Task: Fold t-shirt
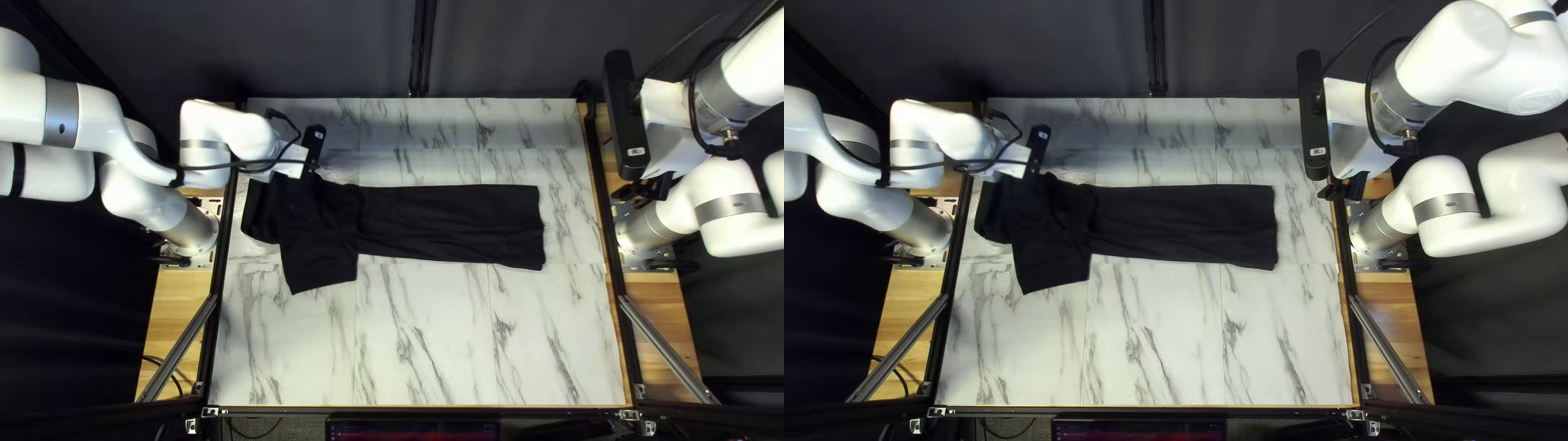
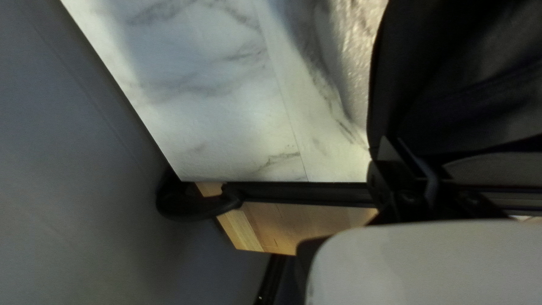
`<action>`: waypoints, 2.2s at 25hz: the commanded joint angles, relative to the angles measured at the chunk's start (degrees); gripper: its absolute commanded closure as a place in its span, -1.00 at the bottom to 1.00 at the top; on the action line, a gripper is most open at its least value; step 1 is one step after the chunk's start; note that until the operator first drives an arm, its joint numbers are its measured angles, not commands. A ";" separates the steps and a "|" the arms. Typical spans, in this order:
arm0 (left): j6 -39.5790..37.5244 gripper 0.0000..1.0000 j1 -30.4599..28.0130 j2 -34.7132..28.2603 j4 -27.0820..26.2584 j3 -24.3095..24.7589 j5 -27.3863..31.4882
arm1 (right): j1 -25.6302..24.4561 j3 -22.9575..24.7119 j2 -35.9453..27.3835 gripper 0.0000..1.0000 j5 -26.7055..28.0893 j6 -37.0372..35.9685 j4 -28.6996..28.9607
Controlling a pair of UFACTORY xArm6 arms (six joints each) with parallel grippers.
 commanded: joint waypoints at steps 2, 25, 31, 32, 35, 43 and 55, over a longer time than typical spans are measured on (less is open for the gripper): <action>-0.55 -0.18 1.07 1.24 -0.82 -0.15 -1.51 | 0.00 0.00 0.00 -1.00 0.00 0.00 0.00; -0.87 -0.03 -1.94 1.23 -0.70 -0.26 -1.73 | 0.00 0.00 0.00 -1.00 0.00 0.00 0.00; -0.52 0.83 -1.21 3.18 0.00 -1.25 -2.31 | 0.00 0.00 0.00 -1.00 0.00 0.00 0.00; -0.45 0.84 -0.98 3.65 0.16 -1.43 -2.54 | 0.00 0.00 0.00 -1.00 0.00 0.00 0.00; -0.23 0.88 -0.60 3.91 0.36 -1.66 -2.49 | 0.00 0.00 0.00 -1.00 0.00 0.00 0.00; 0.77 0.96 1.67 3.05 0.61 -1.29 -2.95 | 0.00 0.00 0.00 -1.00 0.00 0.00 0.00; 2.95 1.00 11.80 -1.25 -4.04 0.07 -4.56 | 0.00 0.00 0.00 -1.00 0.00 0.00 0.00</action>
